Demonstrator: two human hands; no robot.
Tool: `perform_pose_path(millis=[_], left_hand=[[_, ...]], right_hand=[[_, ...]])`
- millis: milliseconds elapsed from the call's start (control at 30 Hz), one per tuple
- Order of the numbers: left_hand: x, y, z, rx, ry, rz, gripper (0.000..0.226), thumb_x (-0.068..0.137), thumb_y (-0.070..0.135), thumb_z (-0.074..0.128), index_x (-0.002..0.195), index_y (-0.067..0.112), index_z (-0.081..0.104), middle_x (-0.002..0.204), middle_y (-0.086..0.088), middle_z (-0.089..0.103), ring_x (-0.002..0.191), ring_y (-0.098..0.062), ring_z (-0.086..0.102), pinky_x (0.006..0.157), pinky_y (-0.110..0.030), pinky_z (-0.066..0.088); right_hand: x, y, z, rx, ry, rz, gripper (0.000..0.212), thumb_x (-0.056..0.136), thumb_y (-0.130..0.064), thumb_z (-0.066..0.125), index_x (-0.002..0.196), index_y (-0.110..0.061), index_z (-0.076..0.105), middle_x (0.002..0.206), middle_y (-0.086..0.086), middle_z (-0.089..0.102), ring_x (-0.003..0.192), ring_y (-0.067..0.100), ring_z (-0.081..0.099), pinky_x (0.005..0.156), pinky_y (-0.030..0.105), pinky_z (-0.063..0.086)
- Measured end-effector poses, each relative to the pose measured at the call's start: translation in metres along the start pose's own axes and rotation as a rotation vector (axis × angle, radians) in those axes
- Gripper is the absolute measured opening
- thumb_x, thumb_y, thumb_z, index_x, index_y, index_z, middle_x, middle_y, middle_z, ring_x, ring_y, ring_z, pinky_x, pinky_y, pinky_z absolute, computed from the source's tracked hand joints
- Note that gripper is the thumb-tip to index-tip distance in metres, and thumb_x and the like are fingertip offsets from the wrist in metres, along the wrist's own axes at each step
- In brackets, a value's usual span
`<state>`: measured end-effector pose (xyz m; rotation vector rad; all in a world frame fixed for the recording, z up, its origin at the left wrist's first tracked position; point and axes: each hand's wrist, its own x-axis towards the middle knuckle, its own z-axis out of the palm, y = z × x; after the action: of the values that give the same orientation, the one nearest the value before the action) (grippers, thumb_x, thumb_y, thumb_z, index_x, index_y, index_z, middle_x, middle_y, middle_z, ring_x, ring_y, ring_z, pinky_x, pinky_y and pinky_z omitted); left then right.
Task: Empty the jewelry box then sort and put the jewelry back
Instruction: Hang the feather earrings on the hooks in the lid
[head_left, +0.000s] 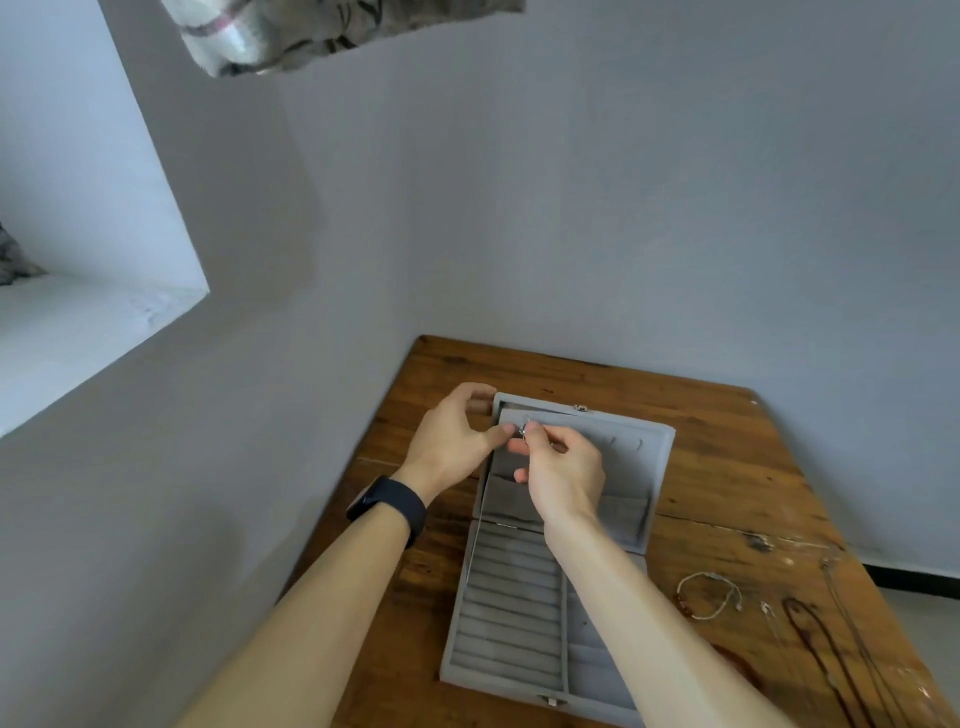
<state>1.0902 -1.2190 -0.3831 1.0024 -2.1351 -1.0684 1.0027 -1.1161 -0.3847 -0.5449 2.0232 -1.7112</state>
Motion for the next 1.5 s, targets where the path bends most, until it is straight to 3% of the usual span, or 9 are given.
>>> perform_pose_path(millis=[200, 533, 700, 967, 1067, 1200, 1300, 1500], left_hand=[[-0.008, -0.001, 0.003, 0.024, 0.075, 0.052, 0.044, 0.09, 0.033, 0.073, 0.131, 0.024, 0.061, 0.123, 0.009, 0.067, 0.116, -0.008, 0.059, 0.088, -0.022, 0.043], [-0.02, -0.001, -0.001, 0.095, 0.15, 0.105, 0.037, 0.09, 0.036, 0.073, 0.125, 0.028, 0.065, 0.116, 0.01, 0.07, 0.109, -0.007, 0.063, 0.087, -0.03, 0.056], [-0.023, 0.0, -0.001, 0.116, 0.158, 0.104, 0.04, 0.09, 0.037, 0.072, 0.128, 0.028, 0.063, 0.12, 0.01, 0.069, 0.11, -0.008, 0.063, 0.087, -0.029, 0.055], [-0.028, 0.005, -0.003, 0.123, 0.162, 0.126, 0.039, 0.092, 0.035, 0.071, 0.129, 0.026, 0.063, 0.12, 0.009, 0.068, 0.109, -0.009, 0.063, 0.081, -0.025, 0.052], [-0.03, 0.005, -0.004, 0.117, 0.149, 0.124, 0.04, 0.092, 0.036, 0.07, 0.13, 0.026, 0.062, 0.121, 0.008, 0.068, 0.11, -0.01, 0.063, 0.081, -0.026, 0.053], [-0.033, 0.002, -0.004, 0.152, 0.046, 0.071, 0.042, 0.093, 0.036, 0.067, 0.133, 0.028, 0.055, 0.127, 0.004, 0.065, 0.11, -0.017, 0.063, 0.079, -0.03, 0.052], [-0.037, -0.005, -0.001, 0.169, -0.023, -0.013, 0.043, 0.093, 0.04, 0.066, 0.133, 0.029, 0.052, 0.127, 0.004, 0.064, 0.111, -0.02, 0.062, 0.085, -0.036, 0.054], [-0.046, -0.011, 0.018, -0.008, -0.009, -0.133, 0.042, 0.092, 0.036, 0.067, 0.127, 0.035, 0.044, 0.116, 0.002, 0.066, 0.099, -0.02, 0.065, 0.088, -0.041, 0.055]], right_hand=[[-0.008, -0.001, 0.001, -0.052, 0.036, 0.01, 0.014, 0.099, -0.032, 0.058, 0.097, -0.024, 0.068, 0.071, -0.015, 0.073, 0.048, 0.006, 0.065, 0.054, 0.017, 0.048], [-0.016, -0.005, 0.006, -0.02, 0.051, 0.024, 0.013, 0.098, -0.033, 0.061, 0.095, -0.024, 0.07, 0.069, -0.015, 0.073, 0.049, 0.003, 0.064, 0.055, 0.017, 0.047], [-0.017, -0.006, 0.006, -0.039, 0.061, 0.052, 0.014, 0.098, -0.034, 0.06, 0.099, -0.023, 0.069, 0.069, -0.015, 0.073, 0.05, 0.002, 0.064, 0.051, 0.015, 0.045], [-0.02, 0.004, 0.005, -0.027, 0.035, 0.075, 0.011, 0.098, -0.033, 0.061, 0.099, -0.024, 0.068, 0.069, -0.013, 0.072, 0.052, 0.005, 0.064, 0.057, 0.021, 0.052], [-0.024, 0.008, 0.001, -0.034, -0.018, 0.05, 0.011, 0.098, -0.037, 0.061, 0.096, -0.027, 0.066, 0.075, -0.009, 0.074, 0.059, 0.008, 0.064, 0.05, 0.017, 0.047], [-0.025, 0.019, -0.015, -0.038, -0.118, 0.043, 0.017, 0.093, -0.041, 0.068, 0.101, -0.026, 0.064, 0.079, -0.003, 0.075, 0.059, 0.009, 0.061, 0.053, 0.022, 0.047], [-0.022, 0.029, -0.028, -0.132, -0.139, 0.016, 0.014, 0.095, -0.033, 0.066, 0.106, -0.026, 0.06, 0.081, -0.005, 0.075, 0.055, 0.005, 0.06, 0.055, 0.022, 0.049], [-0.01, 0.034, -0.046, -0.194, -0.124, -0.035, 0.008, 0.099, -0.03, 0.06, 0.106, -0.026, 0.061, 0.081, -0.009, 0.076, 0.056, 0.003, 0.06, 0.059, 0.024, 0.05]])
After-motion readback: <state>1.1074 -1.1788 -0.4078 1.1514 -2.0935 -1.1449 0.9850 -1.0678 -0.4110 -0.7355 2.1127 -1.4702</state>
